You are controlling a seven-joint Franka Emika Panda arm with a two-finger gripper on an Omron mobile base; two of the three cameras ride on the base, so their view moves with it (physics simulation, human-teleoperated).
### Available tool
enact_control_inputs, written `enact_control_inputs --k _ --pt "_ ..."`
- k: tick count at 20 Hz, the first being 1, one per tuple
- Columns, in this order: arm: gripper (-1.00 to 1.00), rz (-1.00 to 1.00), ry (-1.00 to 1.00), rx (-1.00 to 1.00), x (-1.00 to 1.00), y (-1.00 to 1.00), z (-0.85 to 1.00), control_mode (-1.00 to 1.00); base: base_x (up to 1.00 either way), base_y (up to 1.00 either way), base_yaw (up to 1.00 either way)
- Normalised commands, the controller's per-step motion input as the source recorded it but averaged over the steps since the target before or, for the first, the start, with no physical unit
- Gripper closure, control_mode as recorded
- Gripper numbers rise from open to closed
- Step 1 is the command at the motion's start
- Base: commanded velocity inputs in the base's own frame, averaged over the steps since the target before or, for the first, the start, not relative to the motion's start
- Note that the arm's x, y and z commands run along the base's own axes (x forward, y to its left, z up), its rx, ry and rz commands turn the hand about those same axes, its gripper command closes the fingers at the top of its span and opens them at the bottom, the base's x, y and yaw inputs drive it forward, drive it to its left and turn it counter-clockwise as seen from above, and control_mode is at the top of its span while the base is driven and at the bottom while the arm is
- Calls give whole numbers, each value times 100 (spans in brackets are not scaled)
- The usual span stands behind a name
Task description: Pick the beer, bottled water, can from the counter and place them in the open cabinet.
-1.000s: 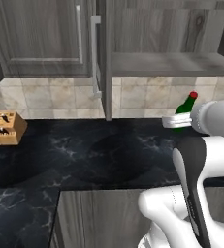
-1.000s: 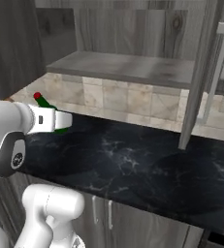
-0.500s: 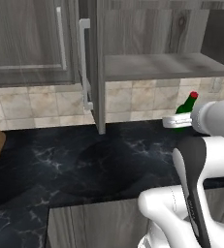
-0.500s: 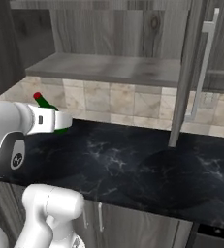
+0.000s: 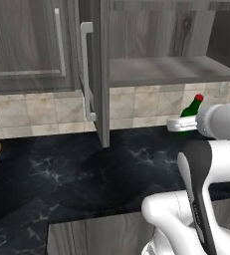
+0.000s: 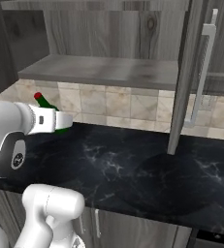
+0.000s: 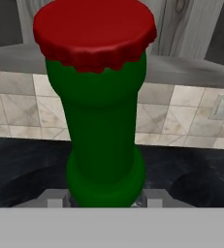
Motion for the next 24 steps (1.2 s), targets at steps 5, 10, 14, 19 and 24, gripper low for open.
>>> enact_control_inputs --k 5,10,14,19,24 --pt "100 0 0 0 0 0 0 100 0 0 0" --pt "100 0 0 0 -3 0 0 -100 -3 0 0" --pt "100 0 -1 0 -12 0 7 -100 0 0 0" --pt "100 0 0 0 -1 0 44 -100 0 0 0" --pt "100 0 0 0 0 0 45 -100 0 0 0"
